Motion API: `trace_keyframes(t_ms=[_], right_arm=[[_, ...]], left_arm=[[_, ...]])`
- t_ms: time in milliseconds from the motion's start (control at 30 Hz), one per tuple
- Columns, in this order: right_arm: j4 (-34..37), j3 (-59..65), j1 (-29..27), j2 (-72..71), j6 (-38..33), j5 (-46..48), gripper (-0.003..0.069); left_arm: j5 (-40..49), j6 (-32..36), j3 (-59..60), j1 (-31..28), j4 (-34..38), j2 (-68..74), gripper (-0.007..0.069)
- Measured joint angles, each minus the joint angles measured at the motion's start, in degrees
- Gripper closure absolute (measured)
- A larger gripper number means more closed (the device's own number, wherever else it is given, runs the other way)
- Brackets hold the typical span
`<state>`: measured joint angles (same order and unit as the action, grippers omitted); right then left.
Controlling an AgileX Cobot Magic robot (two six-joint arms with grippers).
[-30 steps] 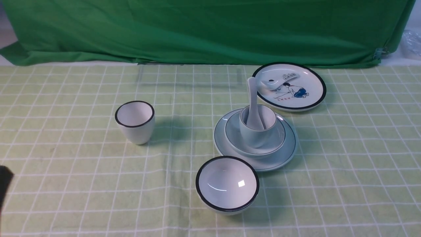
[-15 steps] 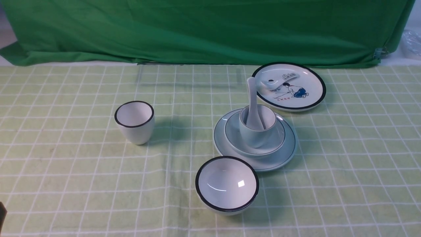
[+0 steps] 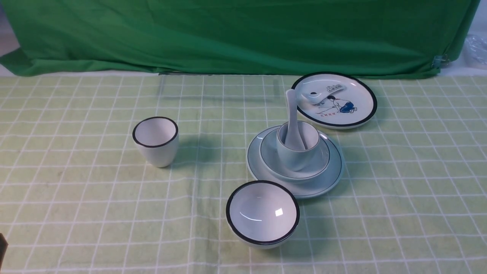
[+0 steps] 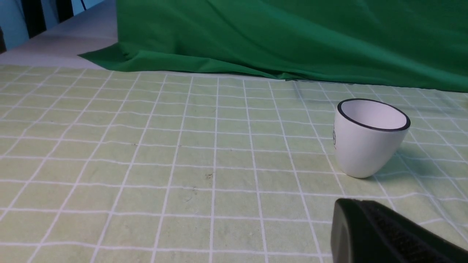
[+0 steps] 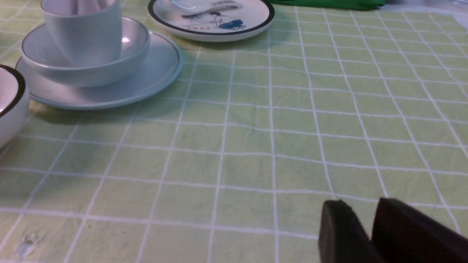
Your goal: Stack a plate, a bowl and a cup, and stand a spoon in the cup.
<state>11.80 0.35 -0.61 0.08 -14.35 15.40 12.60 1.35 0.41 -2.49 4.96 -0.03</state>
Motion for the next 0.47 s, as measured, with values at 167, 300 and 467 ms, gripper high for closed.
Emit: trace_keyframes(t_ms=[167,300,467], right_arm=[[0.0,0.0,0.0,0.0,0.0,0.0,0.0463],[0.05,0.0,0.0,0.0,0.0,0.0,0.0452],[0.05,0.0,0.0,0.0,0.0,0.0,0.0436]], left_arm=[[0.0,0.0,0.0,0.0,-0.05,0.0,0.0621],[0.0,0.0,0.0,0.0,-0.25,0.0,0.0621],[0.0,0.0,0.0,0.0,-0.25,0.0,0.062]])
